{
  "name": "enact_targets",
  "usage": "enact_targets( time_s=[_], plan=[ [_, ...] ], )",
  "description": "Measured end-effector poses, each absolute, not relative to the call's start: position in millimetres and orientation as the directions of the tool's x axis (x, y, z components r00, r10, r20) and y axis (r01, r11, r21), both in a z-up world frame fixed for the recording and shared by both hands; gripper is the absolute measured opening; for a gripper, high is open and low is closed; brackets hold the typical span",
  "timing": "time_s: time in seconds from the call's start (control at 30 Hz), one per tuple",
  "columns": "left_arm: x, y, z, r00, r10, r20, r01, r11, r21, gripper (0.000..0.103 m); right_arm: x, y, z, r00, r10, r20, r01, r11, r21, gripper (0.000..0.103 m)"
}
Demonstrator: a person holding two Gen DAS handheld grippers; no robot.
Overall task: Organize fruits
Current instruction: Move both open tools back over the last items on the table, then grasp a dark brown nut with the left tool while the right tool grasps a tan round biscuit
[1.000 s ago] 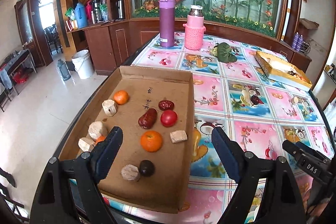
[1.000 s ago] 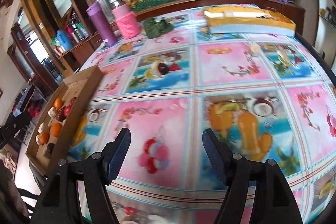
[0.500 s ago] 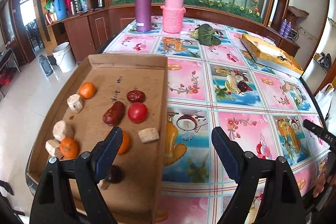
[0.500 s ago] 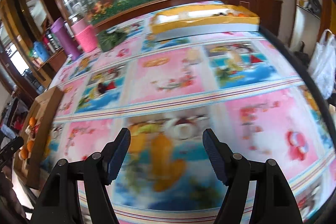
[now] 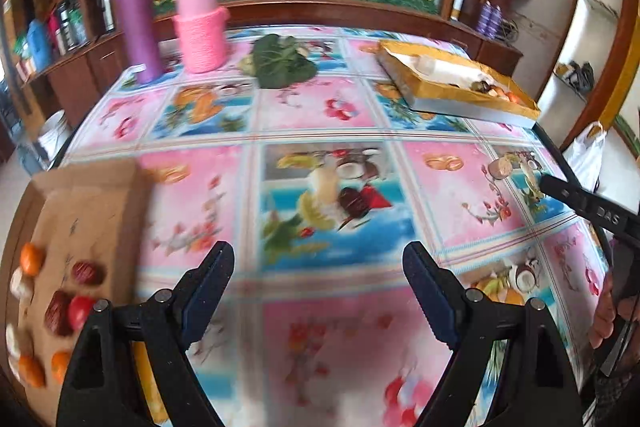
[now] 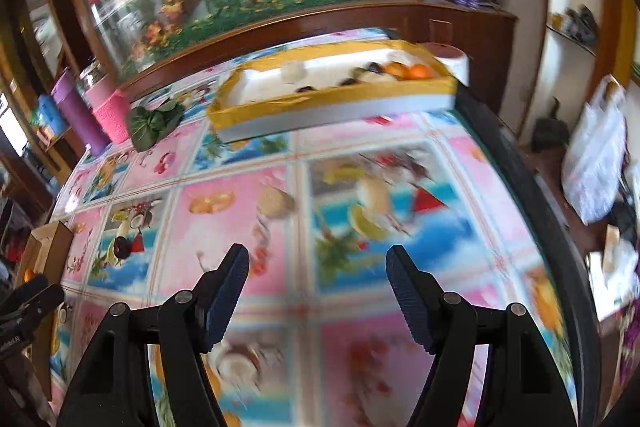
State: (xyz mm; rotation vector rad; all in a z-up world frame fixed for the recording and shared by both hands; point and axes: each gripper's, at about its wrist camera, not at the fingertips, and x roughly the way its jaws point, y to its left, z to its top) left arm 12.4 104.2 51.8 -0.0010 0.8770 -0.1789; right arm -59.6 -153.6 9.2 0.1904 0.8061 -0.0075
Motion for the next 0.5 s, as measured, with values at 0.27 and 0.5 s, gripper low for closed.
enact_targets(
  time_s=[0.27, 0.5],
  plan=[
    [68.3, 76.2, 19.3, 0.523, -0.275, -0.806, 0.223, 0.958, -0.182, 0.058, -2.5, -118.0, -17.2, 0.672, 0.046, -0.740, -0.002, 0.998, 0.060, 0.059],
    [74.1, 65.4, 16.0, 0.586, -0.213, -0.782, 0.224, 0.970, -0.096, 0.028, 4.7, -120.0, -28.4, 0.662, 0.084, -0.744, -0.029, 0.996, 0.087, 0.045]
  ],
)
